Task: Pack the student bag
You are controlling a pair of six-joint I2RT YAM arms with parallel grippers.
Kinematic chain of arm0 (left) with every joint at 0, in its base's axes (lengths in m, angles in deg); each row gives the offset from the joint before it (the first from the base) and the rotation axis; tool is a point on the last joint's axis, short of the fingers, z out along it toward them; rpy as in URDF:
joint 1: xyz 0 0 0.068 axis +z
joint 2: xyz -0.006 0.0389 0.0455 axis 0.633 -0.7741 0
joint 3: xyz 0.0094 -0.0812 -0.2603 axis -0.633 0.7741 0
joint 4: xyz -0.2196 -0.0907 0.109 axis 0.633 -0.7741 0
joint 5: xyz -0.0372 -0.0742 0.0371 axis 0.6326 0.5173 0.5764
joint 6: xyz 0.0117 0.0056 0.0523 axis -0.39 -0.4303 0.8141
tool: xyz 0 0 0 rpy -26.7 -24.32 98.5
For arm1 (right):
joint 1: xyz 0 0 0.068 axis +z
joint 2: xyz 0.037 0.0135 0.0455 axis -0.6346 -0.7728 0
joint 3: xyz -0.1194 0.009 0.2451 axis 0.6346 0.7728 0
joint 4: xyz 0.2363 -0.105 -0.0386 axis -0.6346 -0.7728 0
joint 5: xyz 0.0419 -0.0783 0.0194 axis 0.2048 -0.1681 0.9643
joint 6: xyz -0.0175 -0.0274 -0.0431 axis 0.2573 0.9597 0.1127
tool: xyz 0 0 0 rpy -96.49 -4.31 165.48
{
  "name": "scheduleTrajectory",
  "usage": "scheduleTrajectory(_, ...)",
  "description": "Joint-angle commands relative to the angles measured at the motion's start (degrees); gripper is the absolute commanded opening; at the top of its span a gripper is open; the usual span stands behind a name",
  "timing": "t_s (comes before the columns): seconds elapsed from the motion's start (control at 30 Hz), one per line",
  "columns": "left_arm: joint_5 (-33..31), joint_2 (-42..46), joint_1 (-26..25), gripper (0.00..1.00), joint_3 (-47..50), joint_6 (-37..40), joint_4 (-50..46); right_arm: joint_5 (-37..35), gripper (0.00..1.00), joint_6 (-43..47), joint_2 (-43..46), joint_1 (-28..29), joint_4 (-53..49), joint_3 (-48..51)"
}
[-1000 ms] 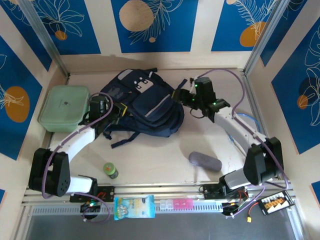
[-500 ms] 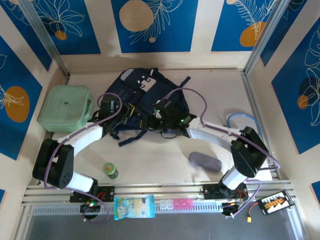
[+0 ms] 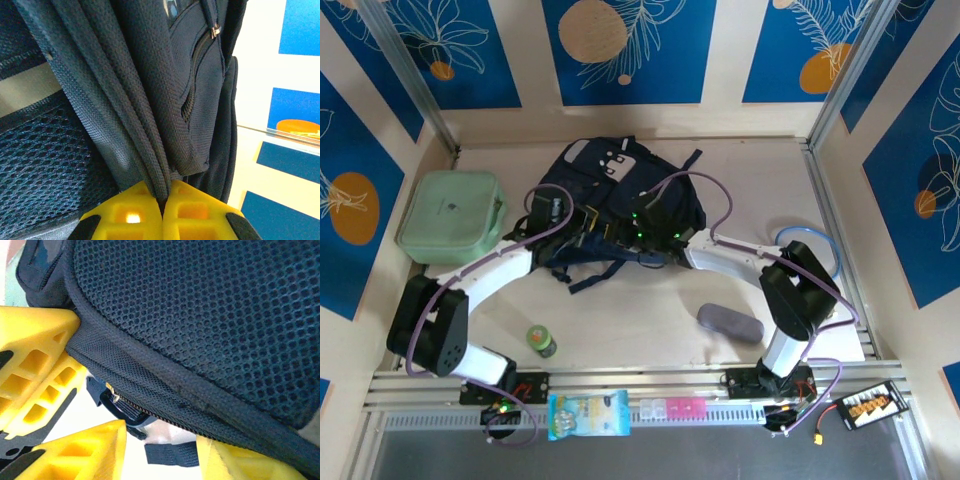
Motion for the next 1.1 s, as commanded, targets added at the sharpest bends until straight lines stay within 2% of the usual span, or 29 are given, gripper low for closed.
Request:
scheduleTrajectory(0.0, 4.2, 0.2, -1.3, 0.0, -3.1, -1.4, 2.8, -3.6, 0.44, 1.0, 2.2, -0.8, 5.5, 0.3)
scheduleTrajectory(0.2, 5.2, -1.2, -2.0, 0.0, -4.3, -2.1, 3.1, -2.4, 0.44, -2.6, 0.0, -2.0, 5.3, -1.1)
scheduleTrajectory(0.33, 5.8, -1.7, -2.4, 0.0, -4.5, -2.8, 3.4, -4.9, 0.44, -1.4, -0.8, -1.8, 4.7, -3.4)
scheduleTrajectory(0.5, 7.1, -2.4, -2.9, 0.0, -5.5, -3.1, 3.4, -8.5, 0.37, -1.8, -2.7, -1.5, 3.0, -6.1)
scheduleTrajectory(0.7, 8.2, -3.2, -3.7, 0.0, -6.6, -3.0, 3.7, -11.4, 0.37, -0.4, -4.7, -0.9, -1.6, -10.5)
scheduleTrajectory(1.07, 8.1, -3.2, -3.8, 0.0, -6.2, -2.5, 4.2, -19.6, 0.18, -1.7, -7.5, -1.4, -13.8, -14.9)
